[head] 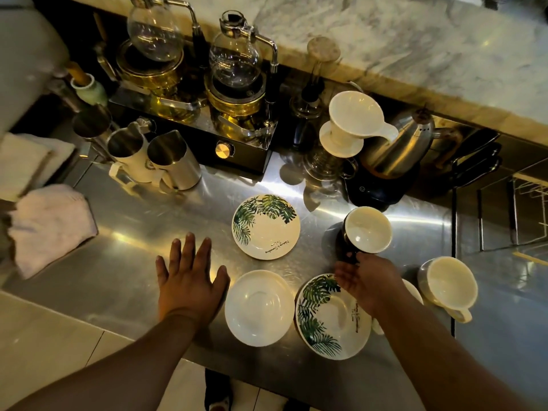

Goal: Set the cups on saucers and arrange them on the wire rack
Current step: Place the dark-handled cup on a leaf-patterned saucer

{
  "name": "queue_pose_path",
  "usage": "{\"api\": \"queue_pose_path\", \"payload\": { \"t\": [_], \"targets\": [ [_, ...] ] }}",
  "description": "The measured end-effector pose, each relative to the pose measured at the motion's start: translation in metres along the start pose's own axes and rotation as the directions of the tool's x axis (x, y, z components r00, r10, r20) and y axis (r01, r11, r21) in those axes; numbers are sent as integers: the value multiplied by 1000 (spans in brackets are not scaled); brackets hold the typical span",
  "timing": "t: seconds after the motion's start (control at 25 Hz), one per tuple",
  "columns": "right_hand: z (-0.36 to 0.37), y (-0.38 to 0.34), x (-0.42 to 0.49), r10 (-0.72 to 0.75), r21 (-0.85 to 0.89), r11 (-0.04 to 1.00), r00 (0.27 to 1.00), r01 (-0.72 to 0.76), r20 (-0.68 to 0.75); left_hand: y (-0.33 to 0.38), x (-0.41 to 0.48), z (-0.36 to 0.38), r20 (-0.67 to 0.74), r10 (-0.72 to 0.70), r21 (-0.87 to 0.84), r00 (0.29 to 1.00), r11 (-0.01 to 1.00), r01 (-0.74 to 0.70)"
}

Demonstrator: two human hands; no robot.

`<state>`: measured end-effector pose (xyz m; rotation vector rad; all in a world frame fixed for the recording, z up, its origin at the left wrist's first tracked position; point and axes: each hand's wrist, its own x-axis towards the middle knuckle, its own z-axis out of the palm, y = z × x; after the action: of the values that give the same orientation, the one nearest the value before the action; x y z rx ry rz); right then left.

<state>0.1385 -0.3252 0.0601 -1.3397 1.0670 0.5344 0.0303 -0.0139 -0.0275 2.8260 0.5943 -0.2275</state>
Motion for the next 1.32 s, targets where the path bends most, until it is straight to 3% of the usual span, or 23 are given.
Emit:
{"api": "queue_pose_path", "payload": {
  "t": [0.2, 0.28, 0.44, 0.56, 0.88, 1.12, 1.32],
  "targets": [
    [5, -13, 7, -98, -63, 993, 994, 95, -47, 0, -1, -1, -5, 10, -2, 1000, 1000, -10],
    [9, -23, 7, -195, -206, 960, 981, 189, -6, 0, 0, -1, -5, 9, -4, 1000, 1000, -9],
    [24, -51, 1, -408, -506, 693, 858, 513, 312, -1, 0, 0, 0, 6, 10, 1000, 1000, -6],
    [40, -70, 0, -401, -587, 488, 763, 646, 506, -1, 0, 2, -9, 7, 5, 1000, 1000, -7],
    [80, -67, 19, -306, -620, 278, 679, 734, 668, -6, 2, 10, -28, 17, 1, 999, 1000, -17],
    [90, -55, 26, -282, -583, 408, 704, 703, 651, -6, 3, 10, -33, 17, 8, 999, 1000, -16],
    [93, -53, 28, -295, -571, 407, 694, 713, 656, -7, 2, 9, -31, 16, 15, 999, 1000, -16]
  ]
}}
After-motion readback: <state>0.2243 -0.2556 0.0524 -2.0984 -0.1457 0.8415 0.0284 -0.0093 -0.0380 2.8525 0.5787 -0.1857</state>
